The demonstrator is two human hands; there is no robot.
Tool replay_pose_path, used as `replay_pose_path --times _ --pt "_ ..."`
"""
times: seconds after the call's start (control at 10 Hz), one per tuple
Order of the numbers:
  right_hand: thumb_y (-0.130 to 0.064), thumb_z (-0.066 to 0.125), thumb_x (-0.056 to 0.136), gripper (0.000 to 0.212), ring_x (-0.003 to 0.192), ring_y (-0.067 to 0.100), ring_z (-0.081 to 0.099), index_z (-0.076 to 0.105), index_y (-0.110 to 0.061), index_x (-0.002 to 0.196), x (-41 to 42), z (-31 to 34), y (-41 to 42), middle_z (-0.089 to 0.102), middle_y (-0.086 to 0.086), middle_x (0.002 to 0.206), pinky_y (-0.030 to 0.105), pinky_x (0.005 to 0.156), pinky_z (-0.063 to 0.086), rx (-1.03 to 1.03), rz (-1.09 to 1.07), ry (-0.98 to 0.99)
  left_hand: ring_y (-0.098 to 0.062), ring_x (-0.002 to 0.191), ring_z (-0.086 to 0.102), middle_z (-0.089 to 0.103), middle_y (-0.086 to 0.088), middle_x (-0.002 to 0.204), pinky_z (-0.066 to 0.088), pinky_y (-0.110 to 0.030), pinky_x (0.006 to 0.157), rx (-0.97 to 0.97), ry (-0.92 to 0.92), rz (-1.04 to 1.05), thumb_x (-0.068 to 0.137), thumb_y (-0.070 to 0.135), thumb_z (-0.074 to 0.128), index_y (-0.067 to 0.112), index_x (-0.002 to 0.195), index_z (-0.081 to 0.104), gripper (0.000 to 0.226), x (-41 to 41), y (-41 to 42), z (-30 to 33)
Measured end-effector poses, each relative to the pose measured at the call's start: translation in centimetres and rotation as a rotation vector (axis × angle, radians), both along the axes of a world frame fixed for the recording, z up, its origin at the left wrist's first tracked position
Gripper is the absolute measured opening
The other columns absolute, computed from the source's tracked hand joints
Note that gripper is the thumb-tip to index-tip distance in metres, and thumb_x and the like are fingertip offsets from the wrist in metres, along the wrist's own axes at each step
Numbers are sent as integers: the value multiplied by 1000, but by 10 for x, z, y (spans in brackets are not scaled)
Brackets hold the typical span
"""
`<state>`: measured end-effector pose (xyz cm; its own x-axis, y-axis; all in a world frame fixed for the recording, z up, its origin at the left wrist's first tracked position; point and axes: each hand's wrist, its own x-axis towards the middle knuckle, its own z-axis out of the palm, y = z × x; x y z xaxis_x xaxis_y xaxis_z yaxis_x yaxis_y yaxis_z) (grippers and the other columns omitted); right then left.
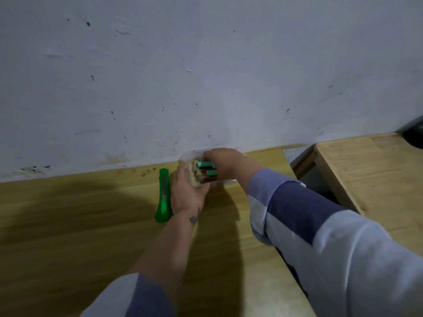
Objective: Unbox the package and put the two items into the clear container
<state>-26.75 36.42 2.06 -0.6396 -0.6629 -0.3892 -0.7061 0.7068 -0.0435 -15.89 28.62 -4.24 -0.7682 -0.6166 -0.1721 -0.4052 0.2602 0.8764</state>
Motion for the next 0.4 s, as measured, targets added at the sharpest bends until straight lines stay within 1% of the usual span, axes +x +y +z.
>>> replay_pose_path --times 0.1,0.2,0.3,0.4 --pt "-19 77 72 68 118 30 52 44 -19 132 6 -7 -9 53 10 133 29 91 48 -93 -108 -81 -24 116 58 59 -7 130 41 -24 88 -26 13 4 76 10 77 14 137 43 70 0 1 2" --pt "-24 81 67 75 121 30 48 42 -22 131 3 -13 -9 53 8 132 42 98 41 -90 -83 -54 -25 114 59 59 -7 127 43 -26 89 -35 6 -28 76 10 77 15 136 43 69 0 0 -2" --pt "-25 80 68 71 119 31 48 47 -21 132 3 -10 -9 53 10 131 39 101 41 -183 -123 -125 -26 123 52 53 -7 133 43 -32 98 -51 -28 -114 72 19 81 16 139 36 80 0 -6 5" --pt "-28 72 76 59 121 29 46 51 -21 131 15 -8 4 50 8 131 40 102 41 -345 -184 -89 -22 140 30 26 -1 154 31 -36 112 -125 -46 -207 70 40 81 19 150 14 107 18 -13 12"
